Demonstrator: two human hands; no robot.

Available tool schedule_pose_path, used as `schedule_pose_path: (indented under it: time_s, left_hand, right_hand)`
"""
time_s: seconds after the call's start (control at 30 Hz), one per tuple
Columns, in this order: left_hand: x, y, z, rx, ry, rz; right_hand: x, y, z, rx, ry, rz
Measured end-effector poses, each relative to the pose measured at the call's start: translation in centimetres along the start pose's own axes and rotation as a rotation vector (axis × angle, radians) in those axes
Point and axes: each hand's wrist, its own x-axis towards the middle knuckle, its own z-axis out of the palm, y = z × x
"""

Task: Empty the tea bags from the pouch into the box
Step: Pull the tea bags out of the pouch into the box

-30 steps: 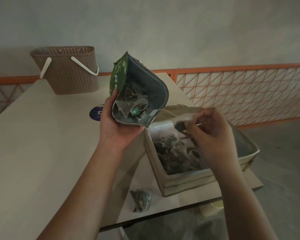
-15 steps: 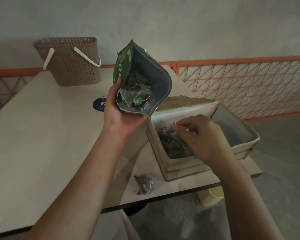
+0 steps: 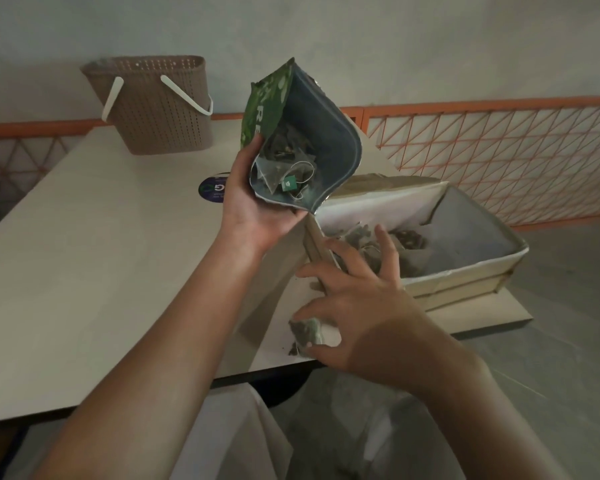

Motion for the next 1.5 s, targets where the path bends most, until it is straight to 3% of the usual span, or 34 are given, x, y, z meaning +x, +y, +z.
schedule_pose_path:
  time_s: [0.23, 0.33, 0.47, 0.57, 0.67, 0.77, 0.83, 0.97, 1.03, 1.13, 1.23, 1.33, 1.4, 1.5]
  left_hand:
    - [-0.1, -0.1, -0.1, -0.015, 0.003, -0.017]
    - [-0.2, -0.1, -0.2, -0.012, -0.003, -0.018]
    - [-0.1, -0.1, -0.2, -0.025, -0.002, -0.001]
    - [0.0, -0.1, -0.2, -0.043, -0.021, 0.006]
    - [0.1, 0.0, -0.4, 0.010, -0.024, 0.021]
    - [0.1, -0.1, -0.6, 0.000, -0.046, 0.014]
    - [0.1, -0.1, -0.6, -0.001, -0.061, 0.006]
    - [-0.1, -0.2, -0.6, -0.027, -0.061, -0.004]
    - [-0.1, -0.2, -0.7, -0.024, -0.037, 0.010]
    - [0.2, -0.1, -1.0, -0.017, 0.001, 0.020]
    - [0.3, -0.1, -0.9, -0.036, 0.017, -0.003]
    - [0.1, 0.0, -0.5, -0.066, 0.010, -0.021]
    - [0.0, 0.0, -0.4, -0.044, 0.017, -0.008]
    - [0.0, 0.0, -0.4, -0.019, 0.019, 0.021]
  right_hand:
    - [0.2, -1.0, 0.2, -0.118, -0.078, 0.051]
    - [0.3, -0.9, 1.0, -0.057, -0.024, 0.062]
    - [0.1, 0.2, 1.5, 0.192, 0.337, 0.079]
    - [-0.3, 1.6, 0.1, 0.522, 0.621, 0.138]
    - [-0.8, 3.9, -1.7, 0.793, 0.736, 0.270]
    - [-0.8, 6.9, -2.4, 0.774, 0.783, 0.418]
    - [-0.4, 8.6, -2.6, 0.814, 0.772, 0.480]
    - [0.7, 10.8, -2.1, 0.773, 0.473, 0.498]
    - [1.5, 11.1, -1.5, 0.732, 0.421, 0.511]
    - [2.6, 11.1, -1.0, 0.652, 0.340, 0.417]
    - [3.5, 10.9, -0.3, 0.593, 0.090, 0.222]
    - [3.9, 11.4, 0.7, 0.411, -0.141, 0.254]
    - [4.1, 11.5, 0.2, 0.274, -0.038, 0.338]
    - [4.6, 9.4, -2.2, 0.352, 0.414, 0.342]
